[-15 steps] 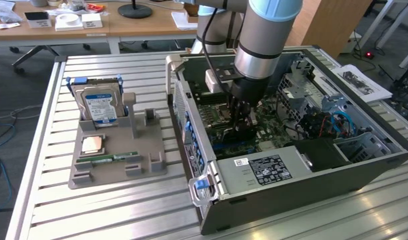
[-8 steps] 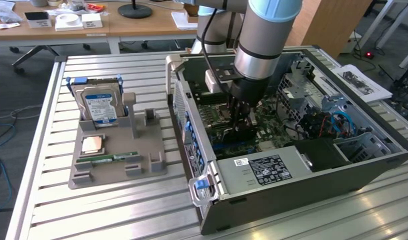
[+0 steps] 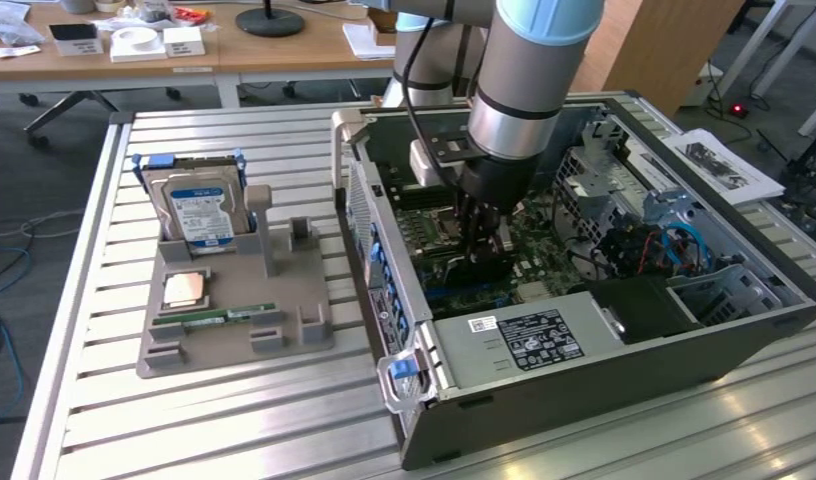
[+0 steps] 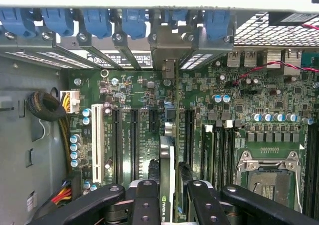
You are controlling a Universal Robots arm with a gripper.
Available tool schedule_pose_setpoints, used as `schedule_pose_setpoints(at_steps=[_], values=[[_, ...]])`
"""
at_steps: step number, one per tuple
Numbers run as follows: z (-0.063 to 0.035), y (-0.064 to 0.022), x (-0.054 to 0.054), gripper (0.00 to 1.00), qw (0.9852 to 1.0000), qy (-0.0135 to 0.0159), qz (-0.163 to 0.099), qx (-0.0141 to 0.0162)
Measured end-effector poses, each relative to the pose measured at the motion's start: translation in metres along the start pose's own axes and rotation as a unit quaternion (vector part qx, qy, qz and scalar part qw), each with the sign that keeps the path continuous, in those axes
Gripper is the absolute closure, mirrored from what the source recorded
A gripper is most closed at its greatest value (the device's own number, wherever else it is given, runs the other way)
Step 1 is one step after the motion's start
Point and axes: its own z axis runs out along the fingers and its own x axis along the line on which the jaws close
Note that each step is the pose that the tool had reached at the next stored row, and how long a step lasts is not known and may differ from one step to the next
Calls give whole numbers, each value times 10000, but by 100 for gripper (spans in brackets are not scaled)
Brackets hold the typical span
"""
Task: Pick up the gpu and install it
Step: 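Insert the gpu into the slot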
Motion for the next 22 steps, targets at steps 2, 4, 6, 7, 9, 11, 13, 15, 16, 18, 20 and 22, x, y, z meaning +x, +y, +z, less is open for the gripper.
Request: schedule_pose_setpoints(at_steps=[2,4,6,7,9,11,13,15,16,18,20,22], values=[[0,1,0,74,10000,0,0,0],[1,5,0,74,10000,0,1,0],[5,11,0,74,10000,-1,1,1],[4,12,0,74,10000,-1,0,0],[4,12,0,74,10000,-1,-1,0],[4,16,0,74,10000,-1,0,1],[7,23,0,74,10000,-1,1,1],[7,26,0,74,10000,-1,0,0],[7,26,0,74,10000,-1,-1,0],[7,29,0,74,10000,-1,0,0],[7,30,0,74,10000,0,0,0],[7,30,0,74,10000,-1,0,0]])
